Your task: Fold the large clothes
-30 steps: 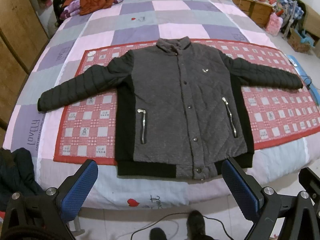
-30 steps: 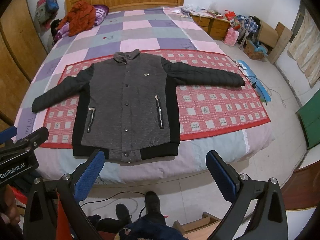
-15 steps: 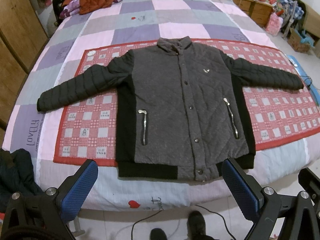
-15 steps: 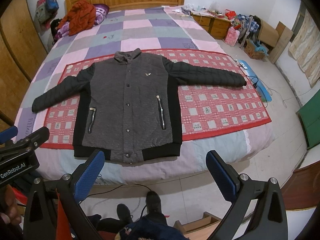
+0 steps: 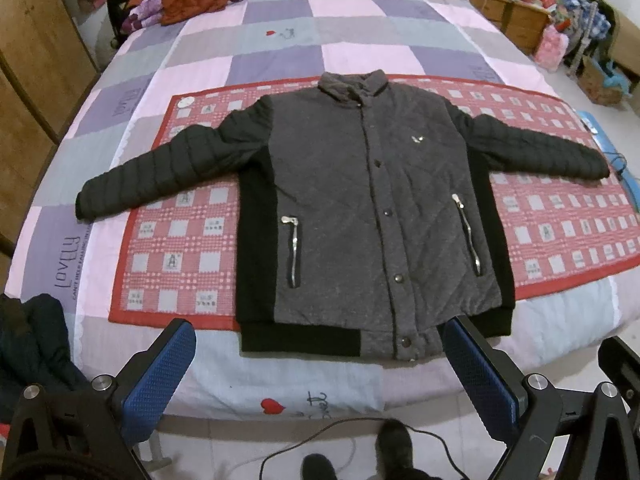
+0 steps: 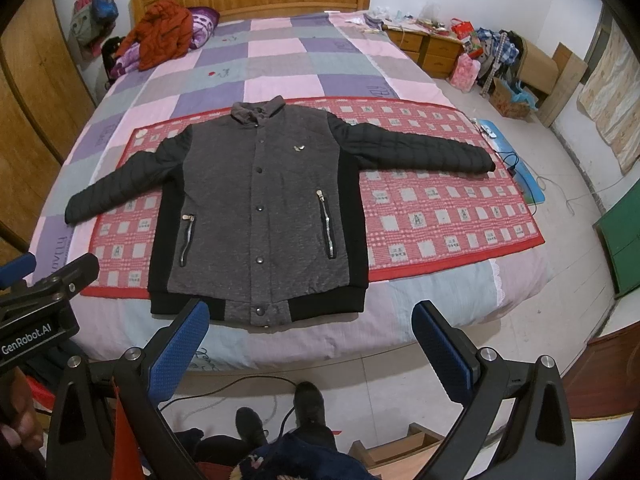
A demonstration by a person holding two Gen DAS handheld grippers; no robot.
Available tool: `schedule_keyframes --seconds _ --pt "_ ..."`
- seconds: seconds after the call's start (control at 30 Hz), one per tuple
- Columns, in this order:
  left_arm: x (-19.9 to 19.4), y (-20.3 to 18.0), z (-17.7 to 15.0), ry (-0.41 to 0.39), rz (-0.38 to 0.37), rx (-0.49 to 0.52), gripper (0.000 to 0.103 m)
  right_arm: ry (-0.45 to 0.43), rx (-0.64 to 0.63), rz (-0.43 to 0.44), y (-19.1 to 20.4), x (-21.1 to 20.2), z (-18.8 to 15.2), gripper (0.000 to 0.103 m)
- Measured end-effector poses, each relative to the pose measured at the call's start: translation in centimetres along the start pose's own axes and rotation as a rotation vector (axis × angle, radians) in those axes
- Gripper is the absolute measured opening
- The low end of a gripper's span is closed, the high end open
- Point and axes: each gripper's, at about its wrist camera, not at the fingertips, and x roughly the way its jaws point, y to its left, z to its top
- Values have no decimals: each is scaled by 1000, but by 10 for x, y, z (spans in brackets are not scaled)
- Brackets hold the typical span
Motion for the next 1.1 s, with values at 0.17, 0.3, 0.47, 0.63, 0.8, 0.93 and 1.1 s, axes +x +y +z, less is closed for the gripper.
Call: schedule_keyframes --seconds 0.17,0.3,0.47,0.63,0.8,0.93,1.1 --pt "1 1 1 0 -1 -1 103 1 1 0 2 -1 -2 103" --pt "0 0 0 -1 0 -1 103 0 1 0 4 -3 -4 103" --pt "0 2 1 -5 -5 2 103 -3 4 -4 10 1 -6 103" --pt "0 2 1 -4 -5 2 103 -2 5 -6 12 -3 -8 103" --pt "-3 4 0 -8 -10 4 103 -8 14 -11 14 -11 -12 103" --pt "-7 16 -3 -19 -18 15 103 -13 23 -17 34 -15 -15 103" --pt "-7 35 -5 -26 -31 20 103 -22 31 -27 44 -23 -22 103"
